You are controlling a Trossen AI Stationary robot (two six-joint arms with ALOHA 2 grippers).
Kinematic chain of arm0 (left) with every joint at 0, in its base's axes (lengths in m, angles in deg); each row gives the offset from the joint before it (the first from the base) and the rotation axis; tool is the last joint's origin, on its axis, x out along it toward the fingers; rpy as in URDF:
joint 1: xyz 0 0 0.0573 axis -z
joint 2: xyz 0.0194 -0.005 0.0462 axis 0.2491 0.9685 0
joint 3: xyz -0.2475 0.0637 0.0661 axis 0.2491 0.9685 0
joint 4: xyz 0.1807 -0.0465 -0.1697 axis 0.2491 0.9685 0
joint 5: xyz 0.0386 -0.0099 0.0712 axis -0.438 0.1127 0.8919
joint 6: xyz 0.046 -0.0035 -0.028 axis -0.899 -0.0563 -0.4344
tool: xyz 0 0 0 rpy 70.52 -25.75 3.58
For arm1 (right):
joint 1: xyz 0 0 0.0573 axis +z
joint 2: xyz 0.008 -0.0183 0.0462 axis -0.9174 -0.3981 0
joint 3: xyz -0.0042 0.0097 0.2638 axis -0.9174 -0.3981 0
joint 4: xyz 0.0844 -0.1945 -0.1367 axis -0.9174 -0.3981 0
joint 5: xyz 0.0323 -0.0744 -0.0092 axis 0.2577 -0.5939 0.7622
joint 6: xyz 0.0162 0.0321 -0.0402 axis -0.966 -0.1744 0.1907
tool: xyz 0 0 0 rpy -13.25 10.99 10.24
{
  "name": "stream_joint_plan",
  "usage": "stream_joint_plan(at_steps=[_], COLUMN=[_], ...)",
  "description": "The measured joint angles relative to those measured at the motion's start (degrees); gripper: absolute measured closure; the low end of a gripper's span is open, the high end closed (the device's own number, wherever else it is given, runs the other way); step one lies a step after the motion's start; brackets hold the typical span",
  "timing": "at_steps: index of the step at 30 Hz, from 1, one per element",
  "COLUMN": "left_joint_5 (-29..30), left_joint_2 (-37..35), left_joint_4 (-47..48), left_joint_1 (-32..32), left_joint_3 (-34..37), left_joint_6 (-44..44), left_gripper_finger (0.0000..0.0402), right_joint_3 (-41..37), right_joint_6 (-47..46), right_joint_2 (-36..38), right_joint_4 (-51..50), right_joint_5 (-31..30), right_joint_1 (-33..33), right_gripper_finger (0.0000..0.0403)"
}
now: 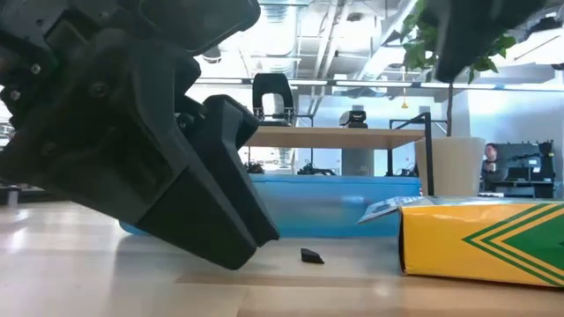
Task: Pack school essentials
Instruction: Put the crayon box into the supply box
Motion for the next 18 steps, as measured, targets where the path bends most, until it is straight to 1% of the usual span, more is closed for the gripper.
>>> stream_joint_plan(at_steps=[5,11,18], left_joint_5=[0.12,0.26,0.41], left_joint_2=[-0.08,-0.14,-0.16], left_joint_4=[-0.18,-2.22,-3.6], left_joint_1=[0.0,-0.02,-0.08], left_joint_3=[-0.04,-0.13,-0.15], left_joint_6=[0.04,-0.23,-0.86], left_gripper_finger=[0.0278,0.0278,0.0278], right_joint_3=[-0.18,-2.76,-4.49], right_joint_6=[-5.7,-11.73,-15.96], right_joint_2=[0.02,0.04,0.07], right_joint_4=[-3.68,1.26,0.84], right_joint_5=[0.14,0.26,0.99], right_joint_1=[2.53,4.07,4.57], right_gripper_finger=[0.0101,0.0101,0.0101])
